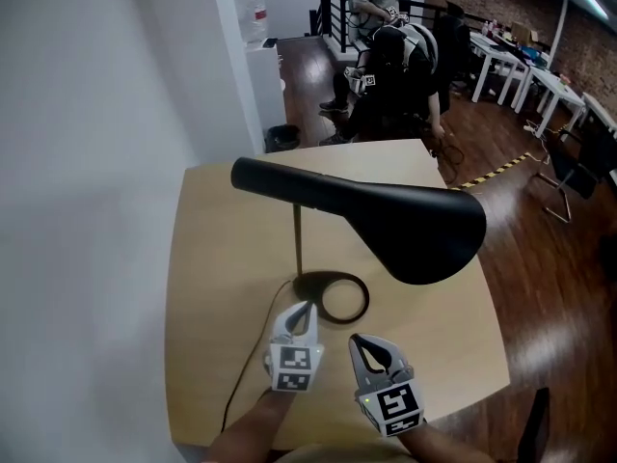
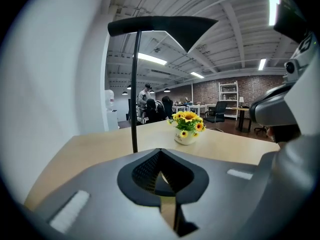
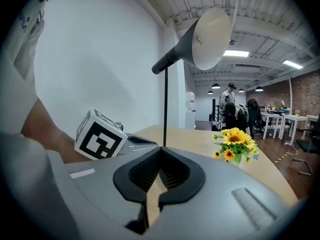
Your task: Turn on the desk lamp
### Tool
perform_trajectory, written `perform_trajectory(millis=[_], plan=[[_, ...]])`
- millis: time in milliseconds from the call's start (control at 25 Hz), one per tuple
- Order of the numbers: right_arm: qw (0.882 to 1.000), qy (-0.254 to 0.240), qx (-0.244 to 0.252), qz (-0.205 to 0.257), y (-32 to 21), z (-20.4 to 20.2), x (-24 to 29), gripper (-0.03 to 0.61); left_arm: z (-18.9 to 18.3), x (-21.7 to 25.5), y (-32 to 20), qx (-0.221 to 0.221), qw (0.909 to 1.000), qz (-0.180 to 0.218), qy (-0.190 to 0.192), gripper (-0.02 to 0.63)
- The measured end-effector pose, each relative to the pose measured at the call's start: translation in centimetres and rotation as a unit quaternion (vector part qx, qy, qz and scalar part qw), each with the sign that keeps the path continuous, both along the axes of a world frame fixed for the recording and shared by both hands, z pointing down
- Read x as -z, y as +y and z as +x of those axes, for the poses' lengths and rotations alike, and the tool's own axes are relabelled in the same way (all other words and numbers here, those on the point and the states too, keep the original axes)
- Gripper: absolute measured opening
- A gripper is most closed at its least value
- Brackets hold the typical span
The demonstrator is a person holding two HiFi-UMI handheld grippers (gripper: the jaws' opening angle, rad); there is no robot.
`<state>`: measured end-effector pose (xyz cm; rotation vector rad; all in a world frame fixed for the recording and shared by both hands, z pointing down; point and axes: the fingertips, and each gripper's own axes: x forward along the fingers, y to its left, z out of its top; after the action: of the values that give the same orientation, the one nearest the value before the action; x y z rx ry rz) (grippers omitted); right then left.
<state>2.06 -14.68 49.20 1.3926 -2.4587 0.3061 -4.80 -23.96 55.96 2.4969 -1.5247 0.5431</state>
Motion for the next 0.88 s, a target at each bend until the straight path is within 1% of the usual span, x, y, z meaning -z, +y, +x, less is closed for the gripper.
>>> perform_trajectory(millis=[160, 360, 480, 560, 680, 880], plan=[[1.000, 0.008, 0.001, -0.004, -0.1, -0.1, -0.4, -0.002, -0.1, -1.9, -1.0, -0.007, 0.9998, -0.017, -0.010, -0.006], [1.000, 0.019, -0.002, -0.011, -0.3, -0.1, -1.2, -0.002, 0.5, -3.7, -2.6, -0.030, 0.9990, -0.025, -0.023, -0.006], [1.000, 0.020, -0.007, -0.008, -0.5, -0.1, -1.0, -0.002, 0.4, -4.2, -3.8, -0.030, 0.9989, -0.030, -0.021, -0.006], [0.999, 0.023, -0.011, -0.020, -0.2, 0.1, -1.5, -0.002, 0.2, -4.5, -4.5, -0.029, 0.9988, -0.034, -0.023, -0.006], [0.999, 0.025, -0.015, -0.026, -0.1, 0.2, -1.8, -0.002, 0.1, -5.4, -5.4, -0.033, 0.9982, -0.040, -0.029, -0.006], [0.999, 0.031, -0.025, -0.033, 0.2, 0.8, -2.2, -0.002, 0.7, -8.0, -5.9, -0.048, 0.9958, -0.063, -0.047, -0.006]])
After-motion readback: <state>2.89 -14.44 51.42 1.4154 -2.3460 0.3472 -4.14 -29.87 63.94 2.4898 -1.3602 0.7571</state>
